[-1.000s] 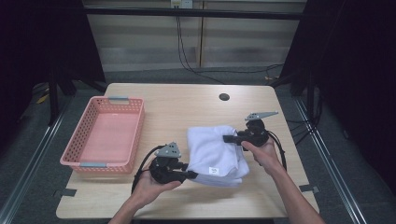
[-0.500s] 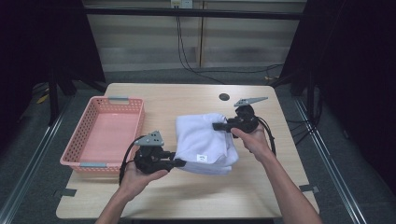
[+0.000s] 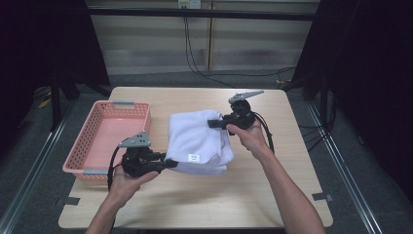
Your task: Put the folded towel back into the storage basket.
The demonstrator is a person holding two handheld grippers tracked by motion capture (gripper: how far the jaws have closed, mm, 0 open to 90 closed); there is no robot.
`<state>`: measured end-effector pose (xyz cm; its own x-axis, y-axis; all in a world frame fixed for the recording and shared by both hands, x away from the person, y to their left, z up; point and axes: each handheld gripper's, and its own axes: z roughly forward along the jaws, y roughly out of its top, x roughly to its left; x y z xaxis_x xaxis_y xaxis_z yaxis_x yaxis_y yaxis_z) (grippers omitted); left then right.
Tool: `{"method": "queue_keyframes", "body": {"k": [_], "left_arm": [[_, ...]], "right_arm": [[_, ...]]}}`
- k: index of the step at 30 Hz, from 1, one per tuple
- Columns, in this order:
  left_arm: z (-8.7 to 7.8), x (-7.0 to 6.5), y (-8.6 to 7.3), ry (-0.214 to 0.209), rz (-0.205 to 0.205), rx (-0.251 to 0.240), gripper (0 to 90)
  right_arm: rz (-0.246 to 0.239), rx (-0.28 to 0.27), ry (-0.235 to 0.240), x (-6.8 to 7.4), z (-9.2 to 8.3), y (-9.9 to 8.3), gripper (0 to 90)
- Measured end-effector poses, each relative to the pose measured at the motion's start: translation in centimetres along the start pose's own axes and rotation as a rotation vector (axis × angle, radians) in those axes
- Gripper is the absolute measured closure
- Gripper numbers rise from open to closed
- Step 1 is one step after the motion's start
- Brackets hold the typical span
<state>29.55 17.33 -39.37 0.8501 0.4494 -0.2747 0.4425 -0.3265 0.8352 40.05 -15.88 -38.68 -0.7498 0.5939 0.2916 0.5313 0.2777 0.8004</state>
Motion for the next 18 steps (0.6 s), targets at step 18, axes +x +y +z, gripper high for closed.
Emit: {"method": "queue_keyframes", "body": {"k": [18], "left_arm": [[-4.3, 2.6, -0.3, 0.070, -0.039, -0.043, 70.8]], "right_arm": [[-0.011, 0.000, 0.046, 1.4, 4.5, 3.4, 68.9]]}}
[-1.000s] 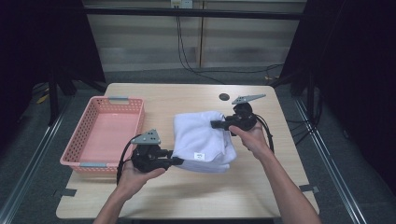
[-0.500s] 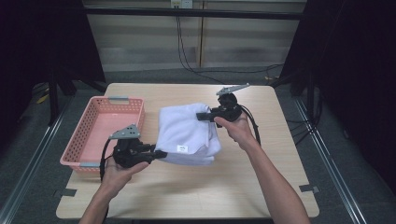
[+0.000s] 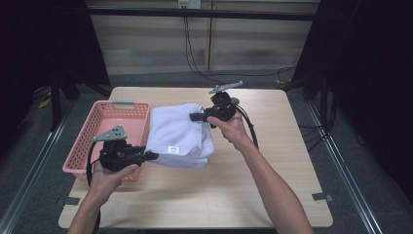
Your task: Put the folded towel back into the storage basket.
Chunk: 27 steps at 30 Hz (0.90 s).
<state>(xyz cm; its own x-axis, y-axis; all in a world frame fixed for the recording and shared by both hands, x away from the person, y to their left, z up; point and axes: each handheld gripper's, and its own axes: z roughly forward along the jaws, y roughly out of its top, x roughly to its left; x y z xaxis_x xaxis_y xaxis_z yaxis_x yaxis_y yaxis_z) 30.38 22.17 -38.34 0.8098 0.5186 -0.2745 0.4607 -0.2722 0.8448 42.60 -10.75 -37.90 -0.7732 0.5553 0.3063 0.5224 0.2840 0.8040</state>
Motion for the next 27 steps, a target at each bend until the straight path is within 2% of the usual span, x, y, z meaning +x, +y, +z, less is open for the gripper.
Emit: {"method": "queue_keyframes", "body": {"k": [7, 10, 19, 27], "left_arm": [[-2.3, 1.5, -0.1, 0.030, -0.019, -0.019, 70.8], [-3.4, 2.2, -0.2, 0.039, -0.043, -0.056, 70.8], [-6.8, 3.6, -0.7, 0.075, -0.082, -0.109, 70.7], [-9.2, 5.0, -1.8, 0.122, -0.113, -0.125, 70.7]], "right_arm": [[-0.018, 0.012, 0.015, 0.8, 1.9, 2.2, 68.9], [-0.019, 0.000, 0.024, 1.4, 2.7, 3.3, 68.9], [-0.040, 0.007, 0.047, 3.3, 5.1, 6.1, 68.9], [-0.046, 0.016, 0.073, 4.6, 7.9, 7.7, 68.9]]}}
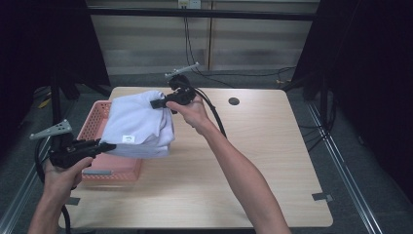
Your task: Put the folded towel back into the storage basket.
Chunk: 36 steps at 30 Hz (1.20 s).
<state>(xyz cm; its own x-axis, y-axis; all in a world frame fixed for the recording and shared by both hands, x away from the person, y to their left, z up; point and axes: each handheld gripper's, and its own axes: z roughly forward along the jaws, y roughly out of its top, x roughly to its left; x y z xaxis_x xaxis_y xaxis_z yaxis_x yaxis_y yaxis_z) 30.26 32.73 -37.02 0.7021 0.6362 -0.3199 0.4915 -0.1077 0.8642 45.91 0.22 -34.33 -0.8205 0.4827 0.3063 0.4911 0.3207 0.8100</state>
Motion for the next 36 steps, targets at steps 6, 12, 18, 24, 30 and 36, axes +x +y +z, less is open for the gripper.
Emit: {"method": "queue_keyframes", "body": {"k": [6, 12, 18, 24, 30, 36], "left_arm": [[-1.4, 1.0, -0.4, 0.039, -0.020, -0.007, 70.7], [-2.0, 1.9, -0.6, 0.073, -0.040, 0.001, 70.8], [-3.2, 2.8, -0.6, 0.105, -0.043, 0.004, 70.9], [-4.6, 4.2, -0.7, 0.148, -0.068, 0.011, 70.9], [-5.5, 6.4, -1.8, 0.196, -0.119, 0.032, 71.0], [-5.1, 8.4, -3.0, 0.250, -0.154, 0.087, 71.0]], "right_arm": [[0.000, 0.009, 0.009, 0.7, 2.1, 0.7, 68.9], [0.014, 0.024, 0.002, 0.9, 3.5, 1.2, 69.0], [0.018, 0.025, 0.008, 1.4, 5.0, 1.8, 69.0], [0.032, 0.040, 0.002, 1.8, 7.5, 2.5, 69.1], [0.043, 0.045, -0.024, 2.6, 10.1, 2.7, 69.1], [0.065, 0.063, -0.040, 2.2, 13.0, 1.9, 69.2]]}}
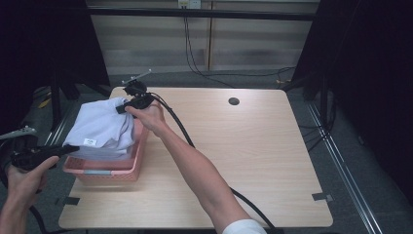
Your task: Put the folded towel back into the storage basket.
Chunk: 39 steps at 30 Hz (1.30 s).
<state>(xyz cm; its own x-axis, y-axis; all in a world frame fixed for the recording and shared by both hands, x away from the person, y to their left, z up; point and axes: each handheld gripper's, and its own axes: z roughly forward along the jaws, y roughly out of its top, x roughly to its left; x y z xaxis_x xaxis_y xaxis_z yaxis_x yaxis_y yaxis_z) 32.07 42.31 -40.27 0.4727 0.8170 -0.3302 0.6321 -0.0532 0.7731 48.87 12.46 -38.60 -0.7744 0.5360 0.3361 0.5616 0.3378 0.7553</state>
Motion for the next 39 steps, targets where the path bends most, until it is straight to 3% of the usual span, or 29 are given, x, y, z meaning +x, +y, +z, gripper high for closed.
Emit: {"method": "queue_keyframes", "body": {"k": [11, 15, 18, 20, 23, 30, 34, 36, 39], "left_arm": [[1.7, 0.1, -1.5, 0.060, 0.026, 0.096, 69.6], [2.4, -0.1, -1.7, 0.068, 0.031, 0.128, 63.6], [2.5, -0.4, -1.7, 0.090, 0.043, 0.138, 51.8], [2.2, -0.8, -1.6, 0.086, 0.055, 0.119, 41.4], [1.7, -1.4, -1.3, 0.095, 0.078, 0.103, 34.6], [1.9, -4.2, -0.8, 0.082, 0.079, 0.066, 36.4], [2.5, -6.2, -0.9, 0.069, 0.070, 0.023, 37.2], [3.0, -7.3, -0.9, 0.036, 0.087, 0.005, 36.3], [3.8, -9.0, -1.1, 0.020, 0.124, 0.009, 37.3]], "right_arm": [[0.028, 0.024, -0.034, -0.6, 2.6, -2.7, 68.9], [0.030, 0.027, -0.052, -1.0, 2.8, -3.4, 66.6], [0.020, 0.041, -0.081, -1.5, 3.0, -3.9, 49.4], [0.017, 0.017, -0.099, -2.0, 2.6, -3.9, 38.0], [0.004, -0.012, -0.090, -2.5, 1.5, -3.5, 34.7], [-0.044, -0.058, -0.043, -3.0, -2.8, -4.4, 34.9], [-0.052, -0.095, -0.025, -3.9, -6.6, -6.2, 34.8], [-0.044, -0.114, -0.040, -4.5, -8.6, -7.4, 34.9], [-0.018, -0.155, -0.039, -5.0, -11.4, -9.4, 35.3]]}}
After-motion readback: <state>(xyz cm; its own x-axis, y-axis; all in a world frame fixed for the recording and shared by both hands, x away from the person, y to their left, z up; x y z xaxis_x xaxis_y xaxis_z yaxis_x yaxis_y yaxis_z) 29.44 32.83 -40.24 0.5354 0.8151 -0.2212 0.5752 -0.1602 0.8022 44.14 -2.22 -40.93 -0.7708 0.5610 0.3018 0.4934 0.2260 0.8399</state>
